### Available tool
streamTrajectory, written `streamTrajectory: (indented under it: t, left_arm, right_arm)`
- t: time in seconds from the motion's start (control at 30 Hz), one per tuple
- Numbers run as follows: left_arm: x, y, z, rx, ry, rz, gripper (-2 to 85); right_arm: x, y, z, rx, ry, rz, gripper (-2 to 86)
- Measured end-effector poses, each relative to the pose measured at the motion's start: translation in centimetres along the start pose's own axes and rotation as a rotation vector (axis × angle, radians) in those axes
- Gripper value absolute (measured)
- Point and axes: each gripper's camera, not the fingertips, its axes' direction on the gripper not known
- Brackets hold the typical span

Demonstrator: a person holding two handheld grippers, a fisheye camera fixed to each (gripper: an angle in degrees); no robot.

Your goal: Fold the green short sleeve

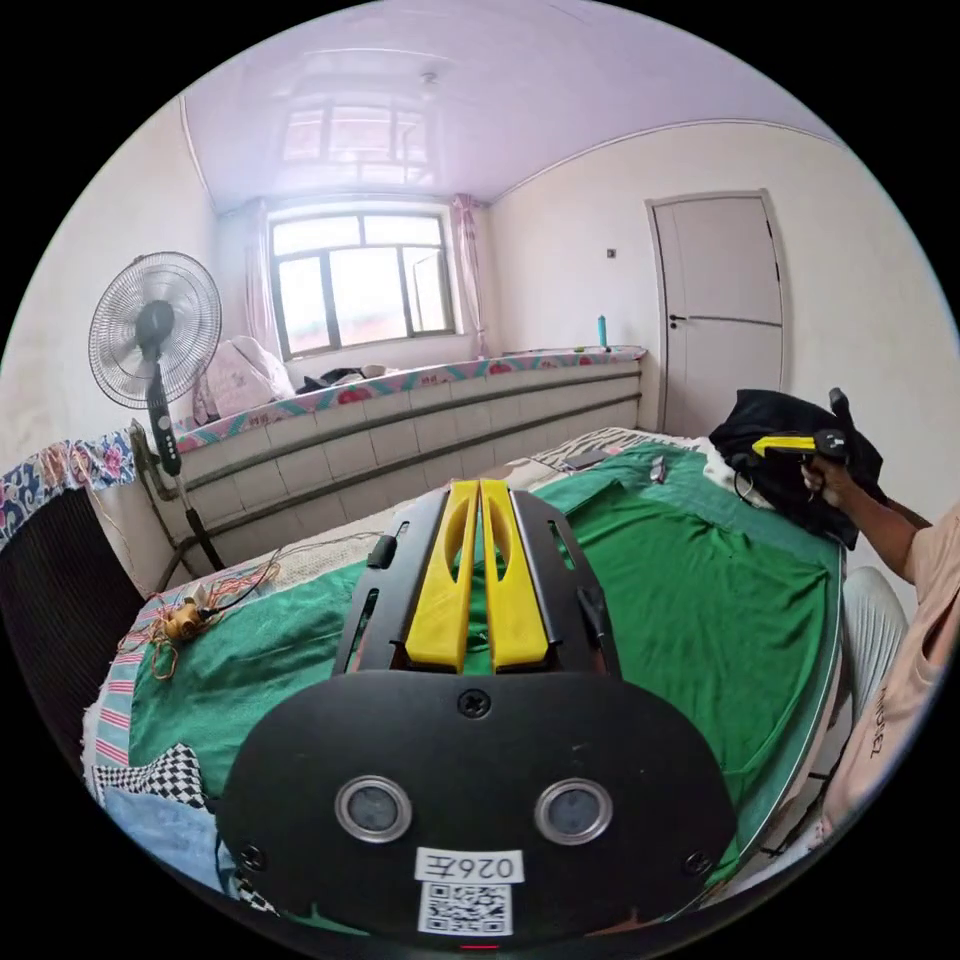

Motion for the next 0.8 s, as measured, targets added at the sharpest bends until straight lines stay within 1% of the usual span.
streamTrajectory:
  t: [0.03, 0.07, 0.1, 0.17, 0.23, 0.27, 0.3, 0.37, 0.43, 0.47, 0.6, 0.67, 0.7, 0.77, 0.8]
  left_arm:
    - [-0.3, 0.8, -0.4, -0.038, -0.052, 0.017, -0.9]
    - [-0.7, 1.9, 0.4, -0.131, -0.092, 0.027, -0.8]
    - [-1.0, 2.5, 1.0, -0.185, -0.108, 0.025, -0.8]
    - [-2.2, 5.8, 3.6, -0.345, -0.144, 0.030, -0.3]
    - [-3.6, 8.4, 5.3, -0.405, -0.156, 0.020, 1.1]
    - [-4.8, 10.0, 6.5, -0.440, -0.135, -0.007, 5.6]
    - [-5.5, 10.8, 7.2, -0.463, -0.114, -0.027, 7.8]
    - [-8.4, 13.7, 10.7, -0.576, -0.028, -0.107, 12.6]
    - [-9.7, 15.6, 13.3, -0.667, 0.040, -0.120, 11.9]
    - [-10.0, 16.5, 14.9, -0.744, 0.113, -0.115, 9.4]
    - [-11.3, 16.8, 13.2, -0.690, 0.094, -0.112, 1.3]
    - [-12.1, 17.9, 11.5, -0.699, 0.015, -0.088, 0.1]
    - [-12.2, 18.3, 11.2, -0.711, -0.017, -0.079, -0.1]
    - [-13.4, 20.0, 9.8, -0.755, -0.136, -0.070, -0.4]
    - [-13.8, 20.5, 9.4, -0.759, -0.153, -0.080, -0.5]
  right_arm:
    - [-0.4, -0.3, -1.7, 0.089, -0.057, 0.002, -0.9]
    - [-1.1, -1.2, -2.2, 0.101, -0.150, -0.012, -0.9]
    - [-1.7, -1.7, -2.0, 0.080, -0.198, -0.025, -0.9]
    - [-5.0, -4.3, -0.2, -0.029, -0.340, -0.083, -0.9]
    - [-8.3, -6.4, 1.7, -0.088, -0.367, -0.123, -0.9]
    - [-10.7, -7.8, 3.1, -0.116, -0.371, -0.160, -0.9]
    - [-12.0, -8.6, 3.9, -0.134, -0.374, -0.185, -0.9]
    - [-17.0, -11.6, 7.5, -0.193, -0.379, -0.278, -0.9]
    - [-20.7, -13.7, 10.7, -0.239, -0.395, -0.337, -0.9]
    - [-23.1, -14.9, 13.0, -0.277, -0.406, -0.381, -0.9]
    - [-27.8, -16.6, 20.5, -0.433, -0.358, -0.437, -0.9]
    - [-28.5, -16.0, 24.6, -0.526, -0.286, -0.448, -0.9]
    - [-28.5, -15.8, 25.1, -0.529, -0.293, -0.451, -0.9]
    - [-27.2, -15.7, 25.3, -0.487, -0.360, -0.387, -0.9]
    - [-27.0, -15.6, 25.4, -0.480, -0.373, -0.372, -0.9]
